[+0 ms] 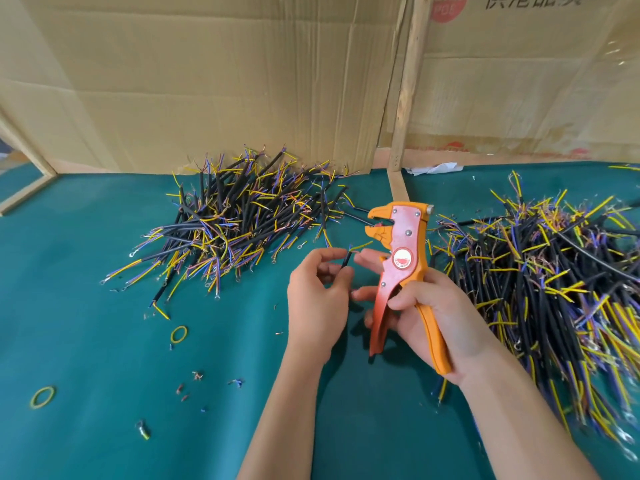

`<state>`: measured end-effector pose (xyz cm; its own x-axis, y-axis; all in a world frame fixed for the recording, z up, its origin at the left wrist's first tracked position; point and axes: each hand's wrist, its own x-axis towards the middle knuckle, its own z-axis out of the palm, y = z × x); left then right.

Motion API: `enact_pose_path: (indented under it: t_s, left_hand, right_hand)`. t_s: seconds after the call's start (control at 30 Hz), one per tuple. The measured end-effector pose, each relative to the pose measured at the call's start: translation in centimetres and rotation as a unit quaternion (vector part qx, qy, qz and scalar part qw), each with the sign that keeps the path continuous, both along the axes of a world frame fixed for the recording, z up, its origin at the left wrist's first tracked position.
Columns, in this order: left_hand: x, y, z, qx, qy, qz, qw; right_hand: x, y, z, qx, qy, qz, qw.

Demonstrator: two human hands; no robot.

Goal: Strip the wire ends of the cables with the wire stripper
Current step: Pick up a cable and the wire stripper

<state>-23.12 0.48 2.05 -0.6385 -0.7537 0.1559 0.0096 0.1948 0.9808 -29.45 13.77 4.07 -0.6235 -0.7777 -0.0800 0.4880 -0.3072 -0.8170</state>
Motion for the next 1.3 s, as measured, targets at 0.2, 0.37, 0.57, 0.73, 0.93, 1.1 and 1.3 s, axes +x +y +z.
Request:
enact_pose_path:
  t_s: [0.2,0.37,0.57,0.73,0.93,1.1,1.3]
  left_hand:
    - [0.0,-0.3,0.5,0.134,0.047,-0.036,0.989]
    - [0.0,-0.6,0.6,0.177,0.087,-0.034,0.98]
    - [0.2,-1.1,0.8,0.216,0.134,-0.027,0.967]
    - [0.2,-1.3,0.6,0.226,0.143,-0.032,0.963]
    - [0.2,-1.2,0.6,0.212,0.13,-0.036,0.968]
    - [0.2,-1.1,0.5,0.203,0.109,-0.032,0.973]
    - [0.2,-1.0,0.5,0.211,0.105,-0.032,0.971]
  right_hand:
    - [0.0,0.1,0.0,-0.004,-0.002,0.02,1.0]
    - [0.1,0.1,0.2,-0.004,-0.032,0.02,0.999]
    - [0.3,0.0,0.8,0.058,-0.079,-0.006,0.995]
    - [0.5,0.5,1.0,0.093,-0.036,0.052,0.994]
    - [0.8,0.5,1.0,0.095,-0.008,0.094,0.991]
    - [0.9,0.5,0.9,0.09,0.016,0.107,0.99]
    - [1.5,-0.2,0.9,0.081,0.021,0.089,0.993]
